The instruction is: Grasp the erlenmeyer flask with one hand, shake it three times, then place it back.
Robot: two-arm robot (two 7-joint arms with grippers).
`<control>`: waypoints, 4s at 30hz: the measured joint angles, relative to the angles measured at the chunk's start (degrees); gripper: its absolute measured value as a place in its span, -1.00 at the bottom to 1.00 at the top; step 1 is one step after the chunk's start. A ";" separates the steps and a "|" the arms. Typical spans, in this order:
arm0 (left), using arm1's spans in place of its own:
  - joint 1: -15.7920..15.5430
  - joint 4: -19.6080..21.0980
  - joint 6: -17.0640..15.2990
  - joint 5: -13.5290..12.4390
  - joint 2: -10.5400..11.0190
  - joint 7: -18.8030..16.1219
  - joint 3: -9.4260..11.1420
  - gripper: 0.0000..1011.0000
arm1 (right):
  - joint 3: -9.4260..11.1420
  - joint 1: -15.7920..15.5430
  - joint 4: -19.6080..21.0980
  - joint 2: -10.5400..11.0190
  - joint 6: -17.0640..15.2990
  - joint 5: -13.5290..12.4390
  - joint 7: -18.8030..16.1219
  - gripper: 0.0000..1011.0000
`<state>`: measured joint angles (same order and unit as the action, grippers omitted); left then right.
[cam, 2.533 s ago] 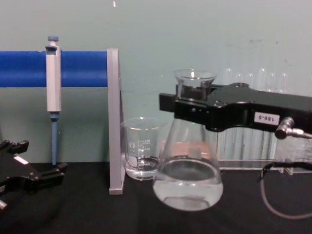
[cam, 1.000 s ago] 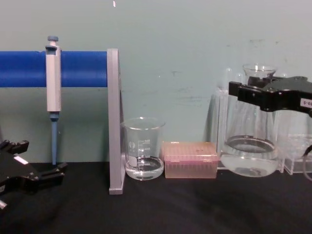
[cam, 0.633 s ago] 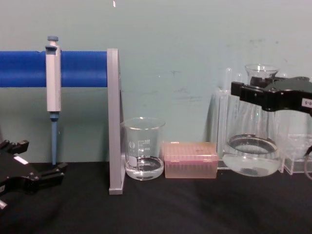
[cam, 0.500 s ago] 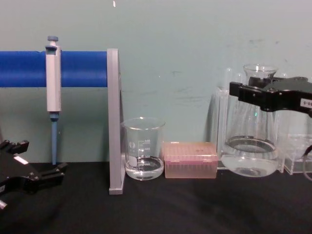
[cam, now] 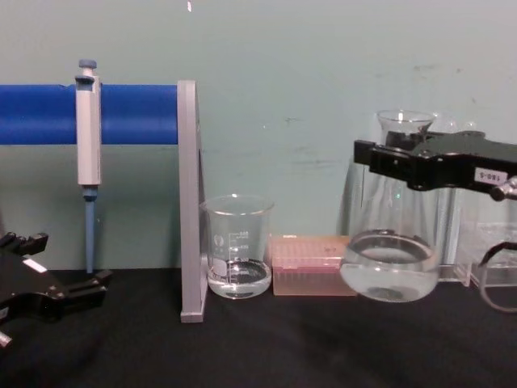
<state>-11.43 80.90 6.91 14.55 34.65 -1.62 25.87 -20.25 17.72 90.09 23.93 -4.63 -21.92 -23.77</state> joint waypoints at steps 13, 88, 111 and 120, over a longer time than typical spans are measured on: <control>0.00 0.00 0.00 0.00 0.00 0.00 0.00 0.98 | -2.30 -0.59 1.99 0.20 -0.44 -1.55 -1.98 -0.10; 0.00 0.00 0.00 0.00 0.00 0.00 0.00 0.98 | -8.88 1.53 -13.02 -3.60 7.19 1.25 -6.51 -0.10; 0.00 0.00 0.00 0.00 0.00 0.00 0.00 0.98 | -8.88 1.59 -14.54 -4.29 7.28 2.17 -6.78 -0.10; 0.00 0.00 0.00 0.00 0.00 0.00 0.00 0.98 | -8.98 1.64 -14.55 -4.24 7.24 2.63 -6.64 -0.10</control>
<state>-11.43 80.90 6.91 14.55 34.64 -1.62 25.86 -29.22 19.36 75.54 19.69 2.61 -19.28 -30.41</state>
